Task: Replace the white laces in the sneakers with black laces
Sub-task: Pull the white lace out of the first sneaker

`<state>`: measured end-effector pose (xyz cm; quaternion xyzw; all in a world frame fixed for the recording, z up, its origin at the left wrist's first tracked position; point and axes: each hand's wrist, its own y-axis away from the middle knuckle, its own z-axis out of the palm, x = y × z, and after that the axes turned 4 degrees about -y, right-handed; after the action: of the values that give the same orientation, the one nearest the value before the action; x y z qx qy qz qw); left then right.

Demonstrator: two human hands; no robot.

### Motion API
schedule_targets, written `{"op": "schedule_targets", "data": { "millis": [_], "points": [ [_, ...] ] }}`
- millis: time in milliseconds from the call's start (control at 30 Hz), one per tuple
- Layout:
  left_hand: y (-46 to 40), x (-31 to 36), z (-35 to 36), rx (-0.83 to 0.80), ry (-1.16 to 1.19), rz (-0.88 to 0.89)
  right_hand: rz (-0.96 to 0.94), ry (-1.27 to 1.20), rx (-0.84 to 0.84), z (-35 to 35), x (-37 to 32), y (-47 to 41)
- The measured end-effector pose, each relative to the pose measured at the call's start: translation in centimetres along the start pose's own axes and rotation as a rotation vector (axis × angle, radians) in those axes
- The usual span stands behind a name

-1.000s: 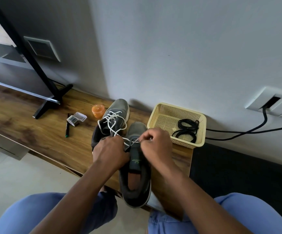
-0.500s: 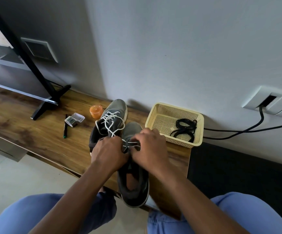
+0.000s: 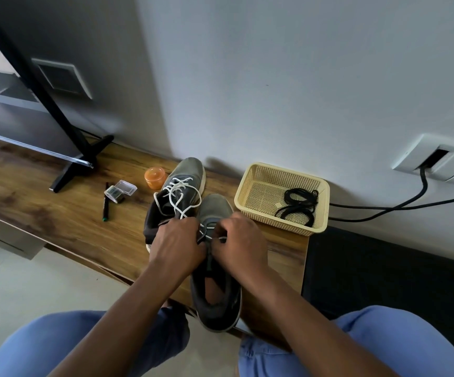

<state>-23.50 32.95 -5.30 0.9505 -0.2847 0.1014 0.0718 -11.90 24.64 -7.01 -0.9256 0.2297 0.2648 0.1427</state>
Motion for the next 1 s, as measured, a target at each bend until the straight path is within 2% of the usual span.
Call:
{"op": "schedule_targets", "data": {
  "millis": [233,400,467,567,667,767,900,1000],
  "points": [
    [0.1,0.2,-0.1,-0.015,-0.016,0.026,0.069,-0.058,0.042,-0.3,-0.3,0.0],
    [-0.1,-0.1,0.0,-0.026,-0.062,0.033,0.282,-0.375,0.065,-2.0,0.1,-0.7],
    [0.0,0.2,-0.2,-0.005,-0.112,0.027,0.31,-0.409,0.018,-3.0,0.5,-1.0],
    [0.0,0.7,-0.6,0.072,-0.13,0.035,0.286,-0.116,-0.23,-4.6,1.3,-1.2],
    [-0.4,1.3,-0.7,0.133,-0.03,0.118,0.228,0.184,-0.281,-5.3,1.7,-1.0],
    [-0.6,1.9,-0.5,0.118,-0.047,0.17,0.171,0.18,-0.262,-5.9,1.9,-1.1],
    [-0.8,2.4,-0.2,0.082,-0.068,0.17,0.127,0.09,-0.523,-6.3,1.5,-1.0],
    [-1.2,2.3,0.1,0.06,-0.069,0.164,0.081,0.113,-0.572,-6.2,1.2,-1.0]
  ]
}}
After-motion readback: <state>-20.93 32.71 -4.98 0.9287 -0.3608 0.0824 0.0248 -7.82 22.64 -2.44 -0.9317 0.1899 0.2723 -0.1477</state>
